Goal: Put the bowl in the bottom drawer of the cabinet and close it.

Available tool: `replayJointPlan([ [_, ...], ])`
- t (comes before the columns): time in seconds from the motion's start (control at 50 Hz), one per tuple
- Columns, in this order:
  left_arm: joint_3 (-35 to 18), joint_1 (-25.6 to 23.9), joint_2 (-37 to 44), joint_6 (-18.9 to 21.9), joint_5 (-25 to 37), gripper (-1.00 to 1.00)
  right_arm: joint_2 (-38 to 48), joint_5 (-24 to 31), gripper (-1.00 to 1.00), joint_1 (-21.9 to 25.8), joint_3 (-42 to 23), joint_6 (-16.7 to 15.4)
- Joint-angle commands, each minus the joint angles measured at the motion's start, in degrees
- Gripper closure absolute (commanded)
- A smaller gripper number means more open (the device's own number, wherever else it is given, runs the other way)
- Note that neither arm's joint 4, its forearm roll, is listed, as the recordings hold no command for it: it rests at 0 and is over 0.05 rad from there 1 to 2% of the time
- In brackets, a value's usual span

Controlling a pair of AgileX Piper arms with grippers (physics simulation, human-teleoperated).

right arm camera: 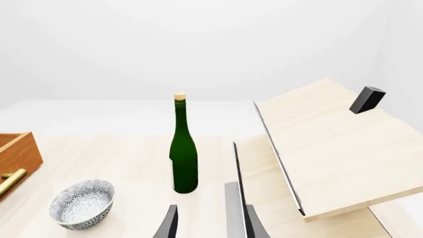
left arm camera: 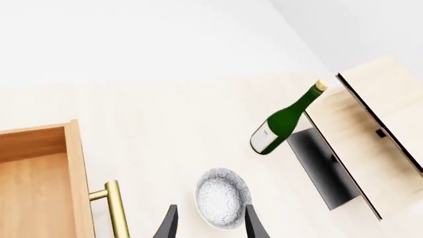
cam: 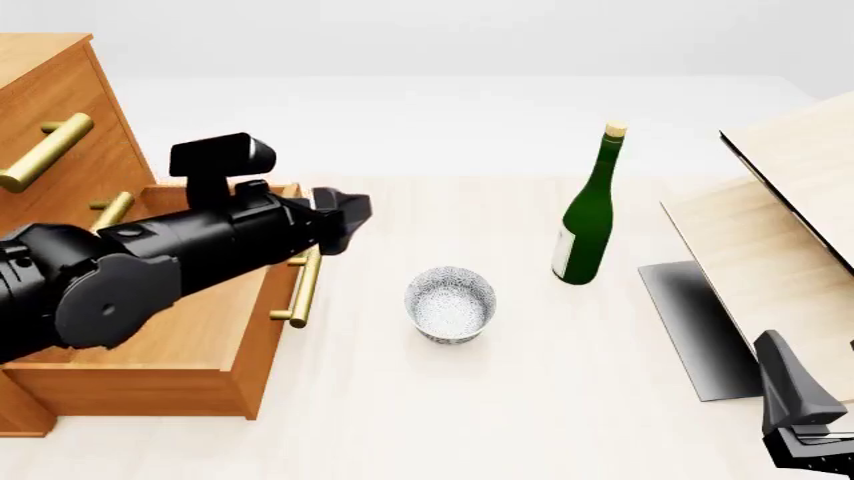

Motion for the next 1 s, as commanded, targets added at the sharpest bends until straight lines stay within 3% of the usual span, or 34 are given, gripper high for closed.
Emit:
replayJointPlan([
  [0.02, -1.62, 0.18, 4.28, -1.44, -1.61, -1.00, -0.01, 0.00, -1.00, 0.00, 0.00, -0.01],
  [1.0, -7.27, -1.10, 18.95, -3.43, -5.34, -1.00, -0.02, 0.01, -1.00, 0.01, 0.00, 0.00],
])
